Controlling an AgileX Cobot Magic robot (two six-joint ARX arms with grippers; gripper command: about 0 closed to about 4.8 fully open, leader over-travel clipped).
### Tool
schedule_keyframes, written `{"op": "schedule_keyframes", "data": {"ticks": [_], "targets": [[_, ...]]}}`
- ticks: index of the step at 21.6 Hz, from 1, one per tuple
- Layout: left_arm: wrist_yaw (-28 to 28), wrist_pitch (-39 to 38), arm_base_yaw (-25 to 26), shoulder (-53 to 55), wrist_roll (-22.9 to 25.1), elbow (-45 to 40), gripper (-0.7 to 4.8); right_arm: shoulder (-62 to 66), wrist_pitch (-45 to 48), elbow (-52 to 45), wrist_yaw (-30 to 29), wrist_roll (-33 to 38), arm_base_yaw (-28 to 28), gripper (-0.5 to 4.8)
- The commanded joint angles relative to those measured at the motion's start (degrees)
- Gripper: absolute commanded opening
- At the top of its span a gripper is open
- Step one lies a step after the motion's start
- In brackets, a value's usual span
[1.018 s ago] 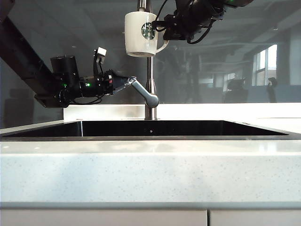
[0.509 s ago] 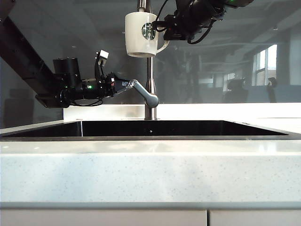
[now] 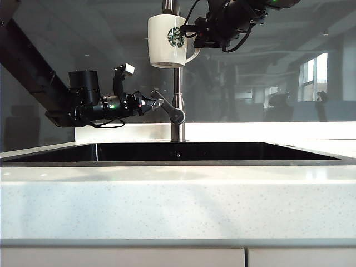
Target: Pick up the mug next to the sink, go to the faucet to get some water, pour the water into the sink, and finally put the mug back to its place.
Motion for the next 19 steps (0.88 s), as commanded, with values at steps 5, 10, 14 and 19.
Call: {"op": "schedule_keyframes", "data": {"ticks": [5,10,14,19], "targets": [[-1.97,0.66,1.51,-0.68,-0.57,0.22,2.56,-1.62,3.52,0.85,0.94,0.81,-0.26,-0.06],[13.25,1.31,4.04,-1.49,-12.39,0.22,2.56,-3.23,0.63,0.83,0.96,-1.90,-1.57,-0.06],[21.64,1.25,5.66,-1.51,-15.04,0.22,2.56,-5.57,-3.93,0.83,2.54,-14.75,-2.75,-0.06],[26.47,1.27,7.26,-1.53,-15.89,0.22,2.54,-7.87,-8.07,0.83,7.61,-34.49,-3.15,-0.06]]}}
